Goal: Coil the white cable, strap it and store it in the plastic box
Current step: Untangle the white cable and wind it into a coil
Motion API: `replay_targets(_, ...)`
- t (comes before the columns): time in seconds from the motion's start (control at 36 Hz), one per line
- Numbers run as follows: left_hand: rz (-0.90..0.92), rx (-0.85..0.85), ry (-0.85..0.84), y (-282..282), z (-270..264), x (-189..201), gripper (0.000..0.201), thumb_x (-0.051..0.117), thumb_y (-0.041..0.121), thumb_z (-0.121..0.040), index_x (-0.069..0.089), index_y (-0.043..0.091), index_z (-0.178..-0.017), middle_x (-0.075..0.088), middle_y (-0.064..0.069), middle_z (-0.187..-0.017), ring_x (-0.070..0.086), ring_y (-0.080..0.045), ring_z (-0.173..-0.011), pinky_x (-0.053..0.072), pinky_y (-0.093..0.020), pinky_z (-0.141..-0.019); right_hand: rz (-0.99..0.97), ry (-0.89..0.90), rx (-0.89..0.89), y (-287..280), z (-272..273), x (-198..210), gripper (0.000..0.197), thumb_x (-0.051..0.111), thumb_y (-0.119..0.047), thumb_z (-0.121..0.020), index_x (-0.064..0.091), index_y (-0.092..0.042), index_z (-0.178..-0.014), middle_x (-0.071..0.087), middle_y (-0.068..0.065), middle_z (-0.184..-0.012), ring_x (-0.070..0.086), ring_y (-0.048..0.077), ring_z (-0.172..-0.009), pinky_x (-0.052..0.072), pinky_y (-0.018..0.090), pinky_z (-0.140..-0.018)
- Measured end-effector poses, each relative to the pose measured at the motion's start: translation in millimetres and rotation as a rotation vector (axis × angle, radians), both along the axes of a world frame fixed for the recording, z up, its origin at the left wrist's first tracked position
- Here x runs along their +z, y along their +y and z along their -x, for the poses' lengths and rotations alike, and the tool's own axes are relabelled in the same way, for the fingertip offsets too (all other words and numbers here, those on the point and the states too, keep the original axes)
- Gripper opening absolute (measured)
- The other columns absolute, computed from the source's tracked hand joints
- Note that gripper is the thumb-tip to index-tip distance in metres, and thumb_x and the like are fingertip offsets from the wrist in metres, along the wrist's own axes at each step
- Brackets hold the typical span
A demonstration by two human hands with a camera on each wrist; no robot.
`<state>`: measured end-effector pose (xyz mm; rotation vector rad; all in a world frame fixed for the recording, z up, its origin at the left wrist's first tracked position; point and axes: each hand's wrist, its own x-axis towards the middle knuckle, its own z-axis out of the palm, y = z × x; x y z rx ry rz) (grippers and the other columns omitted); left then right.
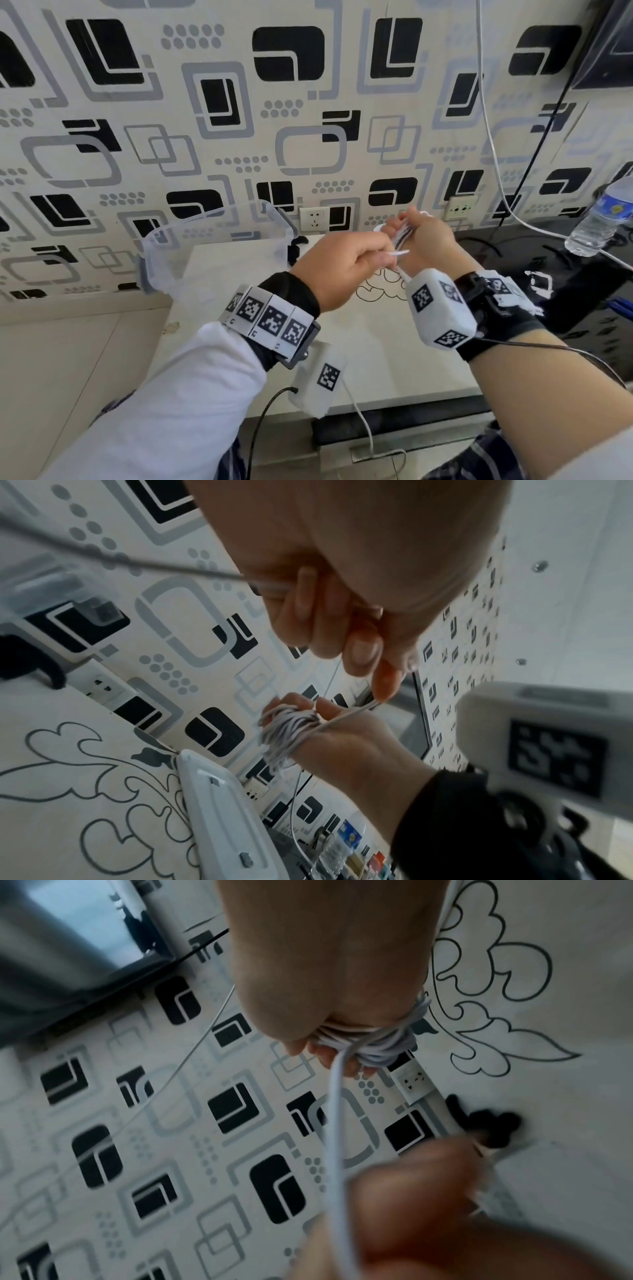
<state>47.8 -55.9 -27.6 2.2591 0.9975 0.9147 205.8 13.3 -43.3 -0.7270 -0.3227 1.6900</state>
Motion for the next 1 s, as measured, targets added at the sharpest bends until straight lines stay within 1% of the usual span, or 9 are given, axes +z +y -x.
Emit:
replay_targets(0.14, -0.046, 0.145, -0.099, 10, 12, 3, 0.020, 0.052, 0.013, -0.098, 0.066, 0.007, -0.085, 0.058, 0.010, -0.062, 0.051, 0.000, -0.060, 0.038, -0.013, -0.059, 0.061, -0.282, 0.245, 2, 12, -11, 0.066, 0.036, -0.062, -0.093, 0.049, -0.001, -0.116, 0.066, 0.012, -0.086, 0.062, 0.025, -0.074, 0.053, 0.040, -0.075)
replay_targets(0.19, -0.071, 0.211, -0.107, 17, 18, 2, 0.021, 0.052, 0.015, -0.098, 0.065, 0.011, -0.082, 0.059, -0.002, -0.065, 0.050, -0.010, -0.061, 0.042, -0.026, -0.059, -0.004, -0.337, 0.410, -4, 18, -9, 0.073, 0.024, -0.074, -0.088, 0.049, -0.006, -0.097, 0.049, 0.006, -0.061, 0.043, 0.020, -0.054, 0.049, 0.039, -0.078)
replay_targets(0.28, -0.084, 0.283, -0.108, 27, 26, -4, 0.021, 0.053, 0.018, -0.098, 0.065, 0.015, -0.080, 0.058, -0.006, -0.065, 0.047, -0.013, -0.060, 0.041, -0.029, -0.060, -0.109, -0.408, 0.634, -14, 22, -7, 0.080, 0.012, -0.082, -0.081, 0.046, -0.009, -0.078, 0.037, 0.008, -0.061, 0.036, 0.021, -0.052, 0.043, 0.043, -0.085)
replay_targets(0.39, -0.033, 0.350, -0.141, 36, 31, -8, 0.018, 0.056, 0.021, -0.096, 0.069, 0.014, -0.084, 0.070, 0.002, -0.078, 0.055, -0.002, -0.063, 0.042, -0.021, -0.061, -0.174, -0.401, 0.840, -18, 24, -4, 0.084, 0.014, -0.085, -0.078, 0.047, -0.007, -0.078, 0.036, 0.009, -0.062, 0.032, 0.019, -0.052, 0.036, 0.035, -0.063)
replay_targets(0.53, 0.040, 0.424, -0.191, 45, 37, -10, 0.023, 0.059, 0.024, -0.095, 0.067, 0.011, -0.079, 0.064, -0.009, -0.072, 0.058, -0.019, -0.068, 0.044, -0.026, -0.065, -0.310, -0.412, 1.063, -22, 21, 2, 0.065, 0.029, -0.069, -0.090, 0.045, -0.007, -0.080, 0.022, 0.005, -0.054, 0.021, 0.013, -0.041, 0.019, 0.029, -0.049)
replay_targets(0.64, 0.074, 0.395, -0.201, 46, 37, -13, 0.025, 0.057, 0.021, -0.096, 0.064, 0.010, -0.075, 0.061, -0.009, -0.068, 0.053, -0.015, -0.063, 0.043, -0.030, -0.064, -0.385, -0.353, 1.123, -27, 18, 10, 0.032, 0.061, -0.041, -0.086, 0.048, -0.017, -0.070, 0.019, -0.004, -0.047, 0.014, 0.011, -0.035, 0.012, 0.023, -0.043)
replay_targets(0.81, 0.129, 0.312, -0.160, 46, 30, -20, 0.028, 0.051, 0.015, -0.099, 0.061, 0.005, -0.075, 0.056, -0.005, -0.069, 0.048, -0.014, -0.063, 0.040, -0.028, -0.062, -0.406, -0.370, 1.133, -26, 13, 13, 0.054, 0.061, -0.029, -0.087, 0.027, -0.010, -0.050, 0.014, -0.003, -0.042, 0.011, 0.012, -0.034, 0.015, 0.019, -0.041)
replay_targets(0.92, 0.239, 0.244, -0.196, 44, 27, -21, 0.030, 0.051, 0.016, -0.100, 0.059, 0.008, -0.072, 0.049, 0.011, -0.054, 0.041, -0.005, -0.049, 0.035, -0.017, -0.050, -0.406, -0.349, 1.045, -29, 6, 16, 0.029, 0.054, -0.026, -0.089, 0.052, -0.012, -0.063, 0.014, -0.003, -0.044, 0.011, 0.011, -0.034, 0.014, 0.016, -0.041)
replay_targets(1.0, 0.356, 0.216, -0.300, 41, 25, -17, 0.033, 0.048, 0.014, -0.101, 0.057, 0.010, -0.070, 0.039, 0.013, -0.042, 0.032, -0.003, -0.039, 0.027, -0.015, -0.041, -0.366, -0.371, 0.948, -30, 4, 18, 0.039, 0.049, -0.034, -0.090, 0.036, -0.018, -0.057, 0.013, -0.004, -0.046, 0.009, 0.011, -0.036, 0.013, 0.018, -0.042)
